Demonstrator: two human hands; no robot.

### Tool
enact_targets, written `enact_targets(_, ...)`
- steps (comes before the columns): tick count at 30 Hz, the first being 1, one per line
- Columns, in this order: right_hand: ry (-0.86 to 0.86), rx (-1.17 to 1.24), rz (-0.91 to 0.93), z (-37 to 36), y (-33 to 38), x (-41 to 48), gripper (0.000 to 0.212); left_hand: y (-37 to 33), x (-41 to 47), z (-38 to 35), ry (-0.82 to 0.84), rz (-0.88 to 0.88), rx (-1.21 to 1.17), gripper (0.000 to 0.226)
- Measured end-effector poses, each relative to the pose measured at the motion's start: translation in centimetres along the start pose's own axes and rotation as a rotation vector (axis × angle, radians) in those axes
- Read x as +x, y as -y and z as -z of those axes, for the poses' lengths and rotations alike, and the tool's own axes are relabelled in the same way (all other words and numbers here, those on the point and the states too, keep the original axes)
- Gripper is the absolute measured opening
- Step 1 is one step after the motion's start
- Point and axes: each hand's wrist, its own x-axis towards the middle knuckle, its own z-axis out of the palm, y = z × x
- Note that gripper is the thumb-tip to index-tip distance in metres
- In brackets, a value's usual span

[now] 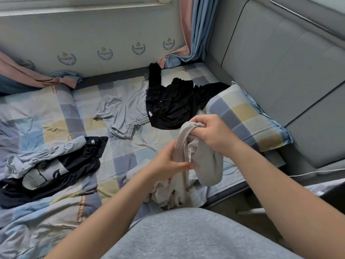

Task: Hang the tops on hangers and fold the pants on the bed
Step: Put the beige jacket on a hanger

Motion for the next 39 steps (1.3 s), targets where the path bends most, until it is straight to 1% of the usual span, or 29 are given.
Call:
enact_targets(1, -0.002, 0.014, 0.014, 0.1, 0.4, 0.1, 0.007, 0.1, 0.4, -0.5, -0.022, -0.025, 0.052, 0.049)
enact_targets(3, -0.052, 0.012, 0.045, 0.8, 0.8, 0.5, 0.008, 0.6, 0.8, -0.5, -0.090, -0.032, 0.162, 0.014)
enact_targets(4, -0.091, -0.015, 0.061, 1.3, 0.8, 0.8, 0.009, 0.9, 0.9, -0.2, -0.109, -0.009, 0.206, 0.013)
enact_targets(5, -0.131, -0.058, 0.070, 1.9, 0.7, 1.1, 0.011, 1.3, 0.9, 0.0, -0.108, 0.022, 0.226, 0.018)
enact_targets(6, -0.170, -0.110, 0.068, 2.4, 0.4, 1.5, 0.011, 1.4, 0.8, 0.3, -0.096, 0.058, 0.214, 0.020)
enact_targets(7, -0.197, -0.160, 0.046, 2.9, 0.0, 1.8, 0.013, 1.4, 0.8, 0.5, -0.088, 0.084, 0.181, 0.020)
enact_targets(9, -0.212, -0.271, -0.034, 3.5, -1.1, 2.2, 0.024, 1.1, 0.5, 0.6, -0.101, 0.131, 0.069, 0.023)
enact_targets(11, -0.209, -0.396, -0.070, 3.2, -2.2, 2.0, 0.035, 0.4, 0.3, 0.7, -0.160, 0.159, -0.038, 0.027)
enact_targets(12, -0.223, -0.413, -0.055, 2.9, -2.7, 1.7, 0.036, 0.1, 0.2, 0.8, -0.193, 0.162, -0.095, 0.029)
enact_targets(14, -0.271, -0.328, 0.030, 1.8, -3.3, 0.7, 0.029, -0.5, 0.1, 1.2, -0.254, 0.158, -0.192, 0.028)
enact_targets(16, -0.286, -0.203, 0.093, 0.7, -3.8, -0.5, 0.014, -1.1, 0.2, 1.6, -0.301, 0.153, -0.257, 0.027)
enact_targets(18, -0.214, -0.069, 0.071, -0.2, -5.0, -1.4, 0.007, -1.9, 0.1, 2.0, -0.339, 0.140, -0.332, 0.021)
enact_targets(20, -0.072, 0.027, 0.013, -1.2, -6.3, -2.1, 0.019, -2.8, 0.1, 2.3, -0.346, 0.105, -0.427, 0.019)
enact_targets(22, 0.112, 0.077, -0.077, -2.2, -7.4, -2.5, 0.037, -3.7, 0.0, 2.7, -0.330, 0.074, -0.514, 0.018)
enact_targets(23, 0.200, 0.092, -0.119, -2.9, -7.8, -2.6, 0.042, -4.2, -0.1, 2.9, -0.318, 0.067, -0.550, 0.018)
enact_targets(25, 0.297, 0.064, -0.168, -4.3, -9.0, -2.5, 0.038, -5.0, -0.2, 3.4, -0.296, 0.048, -0.609, 0.018)
enact_targets(28, 0.254, -0.114, -0.268, -5.5, -11.6, -1.8, 0.020, -6.2, -0.4, 4.2, -0.289, 0.011, -0.690, 0.021)
enact_targets(31, 0.219, -0.273, -0.383, -5.3, -13.5, -1.6, 0.014, -6.3, -0.5, 5.4, -0.361, 0.010, -0.707, 0.019)
enact_targets(33, 0.178, -0.307, -0.417, -4.3, -14.0, -1.7, 0.016, -5.8, -0.6, 6.3, -0.441, 0.033, -0.696, 0.018)
enact_targets(35, 0.132, -0.303, -0.414, -2.9, -14.2, -1.7, 0.017, -5.1, -0.5, 6.9, -0.507, 0.065, -0.674, 0.019)
enact_targets(37, 0.073, -0.273, -0.399, -1.6, -13.7, -1.5, 0.017, -4.2, -0.3, 7.2, -0.521, 0.119, -0.576, 0.026)
enact_targets(39, 0.002, -0.244, -0.379, -0.6, -12.4, -1.1, 0.017, -3.6, -0.1, 6.9, -0.456, 0.181, -0.392, 0.037)
